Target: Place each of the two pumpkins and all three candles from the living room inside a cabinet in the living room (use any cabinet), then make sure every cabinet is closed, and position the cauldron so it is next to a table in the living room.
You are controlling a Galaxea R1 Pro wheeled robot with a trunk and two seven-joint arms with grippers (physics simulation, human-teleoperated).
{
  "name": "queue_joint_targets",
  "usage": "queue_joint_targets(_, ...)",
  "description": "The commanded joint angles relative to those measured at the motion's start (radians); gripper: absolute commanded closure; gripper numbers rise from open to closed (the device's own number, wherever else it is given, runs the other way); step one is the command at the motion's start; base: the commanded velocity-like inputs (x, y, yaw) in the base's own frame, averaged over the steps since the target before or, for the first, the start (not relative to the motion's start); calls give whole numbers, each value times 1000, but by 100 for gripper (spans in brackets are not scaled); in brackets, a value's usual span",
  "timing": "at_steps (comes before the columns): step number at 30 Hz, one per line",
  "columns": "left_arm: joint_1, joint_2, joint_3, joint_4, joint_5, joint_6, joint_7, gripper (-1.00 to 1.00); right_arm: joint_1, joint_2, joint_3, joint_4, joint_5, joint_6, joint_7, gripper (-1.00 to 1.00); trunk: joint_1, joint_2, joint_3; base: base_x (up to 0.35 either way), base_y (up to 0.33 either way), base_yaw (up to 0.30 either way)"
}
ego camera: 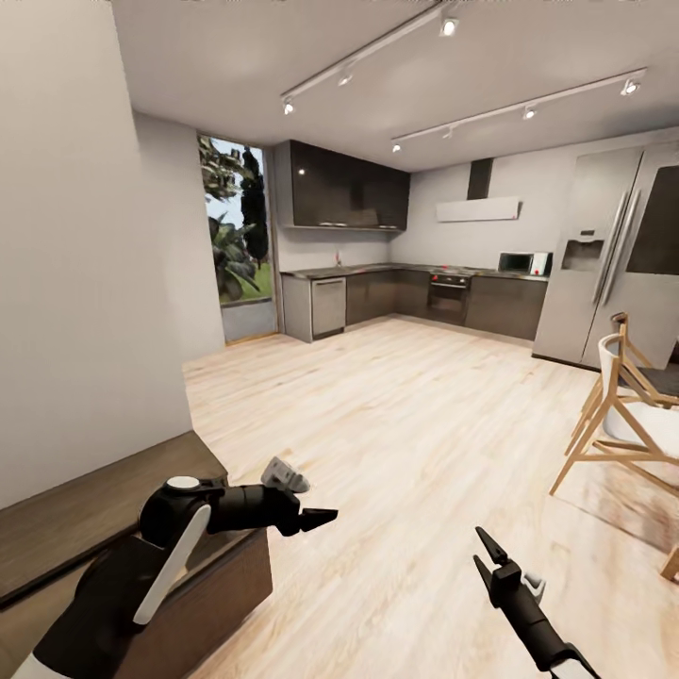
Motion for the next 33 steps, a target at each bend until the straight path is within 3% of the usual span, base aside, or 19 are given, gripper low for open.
queue_joint_targets(1, -1, 0, -22, 0, 2, 6, 45, -100, -1, -1, 2, 1, -9, 10, 2, -100, -4, 7, 2, 0, 0, -5)
queue_joint_targets(3, -1, 0, -49, 0, 1, 7, 94, -100, -1, -2, 2, 1, -9, 10, 2, -100, -12, 21, 8, 0, 0, -4)
queue_joint_targets(6, -1, -1, -104, 9, 1, 7, 217, -100, -1, -2, 2, 1, -9, 10, 0, -100, -23, 42, 18, 0, 0, -2)
queue_joint_targets(10, -2, -7, -127, 108, 2, 3, 332, -100, -1, -3, 2, 1, -9, 9, -4, -100, -39, 70, 30, 0, 0, 0)
queue_joint_targets(17, -2, -25, -132, 180, 3, 0, 368, -100, -1, -3, 2, 1, -10, 8, -5, -100, -65, 119, 52, 0, 0, 0)
queue_joint_targets(33, -2, -27, -133, 187, 3, -1, 372, -100, -1, -2, 2, -1, -9, 10, -48, -100, -127, 231, 102, 0, 0, 0)
